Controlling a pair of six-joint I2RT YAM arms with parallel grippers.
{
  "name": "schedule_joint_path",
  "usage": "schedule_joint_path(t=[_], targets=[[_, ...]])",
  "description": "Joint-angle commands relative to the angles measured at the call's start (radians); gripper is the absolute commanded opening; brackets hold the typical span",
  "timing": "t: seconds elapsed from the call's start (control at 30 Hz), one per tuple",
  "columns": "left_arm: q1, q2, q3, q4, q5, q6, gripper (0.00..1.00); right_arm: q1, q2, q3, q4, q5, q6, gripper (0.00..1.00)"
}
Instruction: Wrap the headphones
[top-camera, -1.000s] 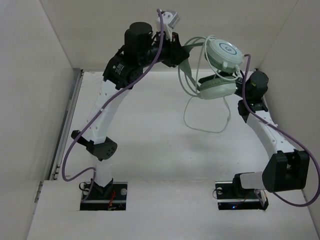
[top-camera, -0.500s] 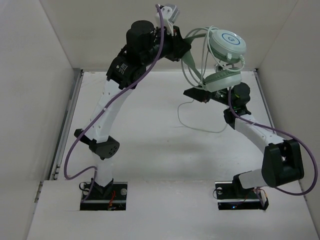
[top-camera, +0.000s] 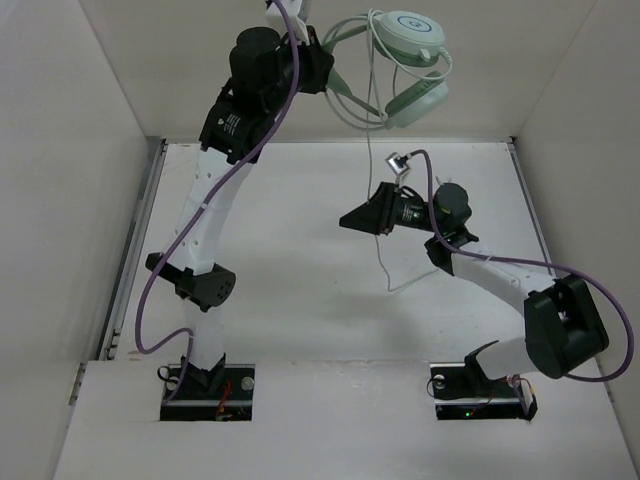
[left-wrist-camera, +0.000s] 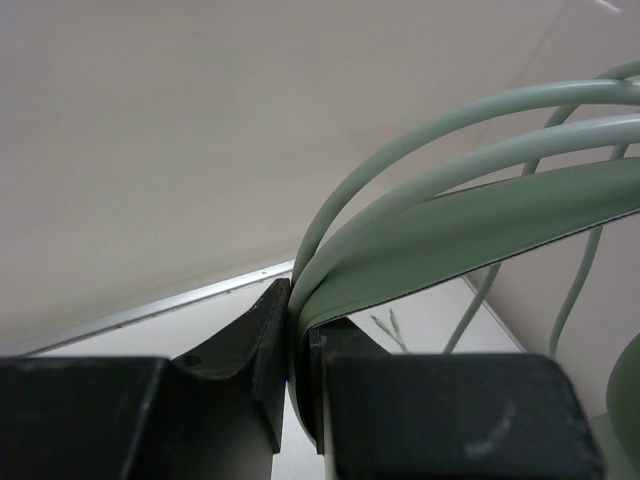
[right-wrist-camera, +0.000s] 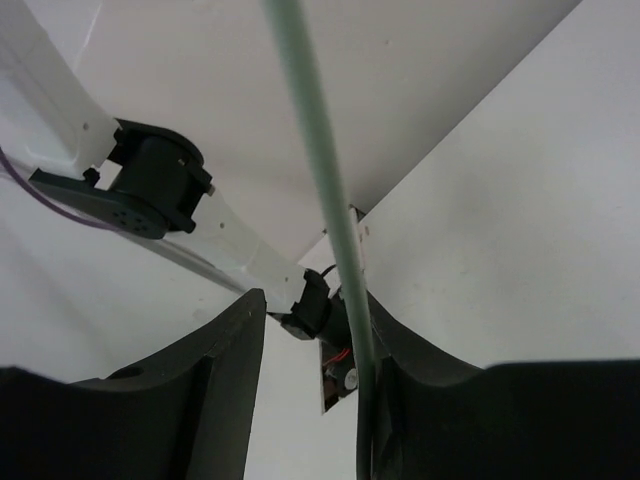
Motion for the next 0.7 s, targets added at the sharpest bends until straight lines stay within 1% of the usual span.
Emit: schedule_joint_path(t=[0.0,0.13,0.3,0.5,0.57,0.6,0.67], targets=[[0.033,-0.015,0.059,0.149,-0.097,-0.011,0.02,0.053,-0.036,0.000,0.066,-0.046,0.000,0.45],[0.082,0.002,0.056,0.162,-0.179,0.023,0.02,0.096,-0.063,-0.019,0.017,-0.097,-0.060,0.43],[0.131,0.015,0.034,0.188,-0.248,0.084,0.02,0.104,-0.099,-0.013,-0.103,-0.132,-0.161,0.39],[0.177,0.038,0.021,0.221,-0.304,0.144,0.02,0.090,-0.132,0.007,-0.219,-0.166,-0.256,0.30],[0.189,0.042,0.021,0.223,-0.308,0.150,0.02,0.086,-0.142,0.012,-0.241,-0.176,-0.270,0.25],[0.191,0.043,0.021,0.225,-0.311,0.154,0.02,0.083,-0.146,0.016,-0.250,-0.193,-0.279,0.21],[0.196,0.043,0.013,0.234,-0.322,0.176,0.02,0.083,-0.154,0.027,-0.267,-0.221,-0.285,0.20]])
